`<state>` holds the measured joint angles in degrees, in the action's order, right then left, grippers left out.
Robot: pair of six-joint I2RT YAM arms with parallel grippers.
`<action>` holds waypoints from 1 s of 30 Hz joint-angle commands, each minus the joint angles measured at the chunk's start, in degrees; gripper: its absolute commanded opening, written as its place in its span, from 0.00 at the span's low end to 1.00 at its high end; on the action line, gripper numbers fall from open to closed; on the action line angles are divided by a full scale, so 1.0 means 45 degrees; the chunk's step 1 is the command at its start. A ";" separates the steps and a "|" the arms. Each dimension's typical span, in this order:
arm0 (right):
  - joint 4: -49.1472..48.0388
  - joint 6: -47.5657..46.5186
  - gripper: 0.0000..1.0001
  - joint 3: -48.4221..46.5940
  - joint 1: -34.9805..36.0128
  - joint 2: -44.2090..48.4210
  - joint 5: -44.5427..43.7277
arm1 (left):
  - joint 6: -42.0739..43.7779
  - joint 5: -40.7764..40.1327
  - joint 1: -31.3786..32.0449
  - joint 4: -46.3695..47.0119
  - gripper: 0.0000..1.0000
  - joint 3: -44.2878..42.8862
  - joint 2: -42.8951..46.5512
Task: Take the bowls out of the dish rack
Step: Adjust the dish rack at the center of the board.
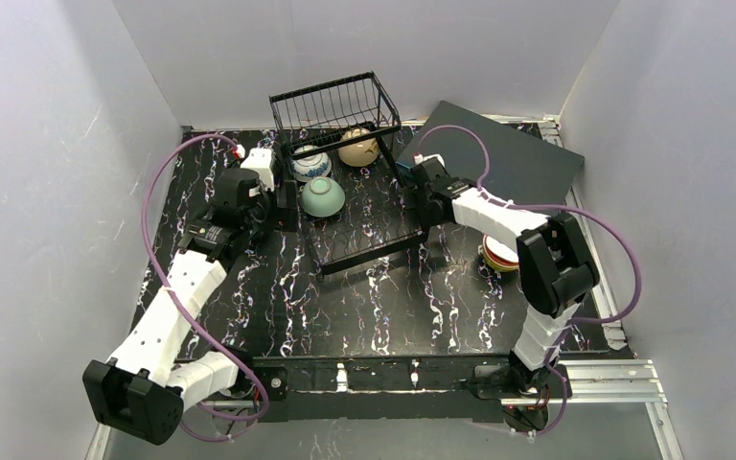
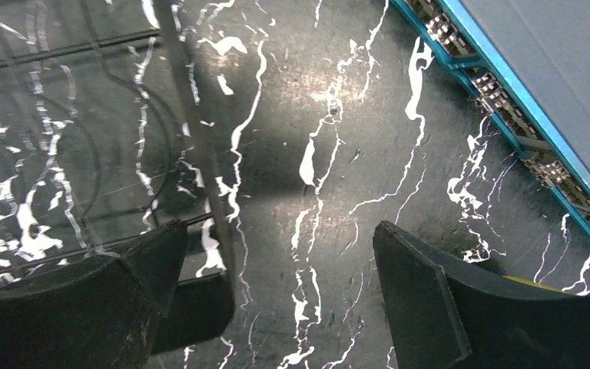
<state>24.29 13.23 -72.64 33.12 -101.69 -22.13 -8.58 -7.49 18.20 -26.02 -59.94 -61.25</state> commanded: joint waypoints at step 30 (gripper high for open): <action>-0.0685 -0.1300 0.99 0.3253 -0.1675 0.3134 0.0854 | 0.2708 -0.1556 0.3958 -0.1117 0.98 -0.0255 -0.1010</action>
<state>17.45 10.44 -59.33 26.98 -92.51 -16.53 0.08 -8.60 31.90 -26.28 -58.61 -64.47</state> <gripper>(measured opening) 0.986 0.980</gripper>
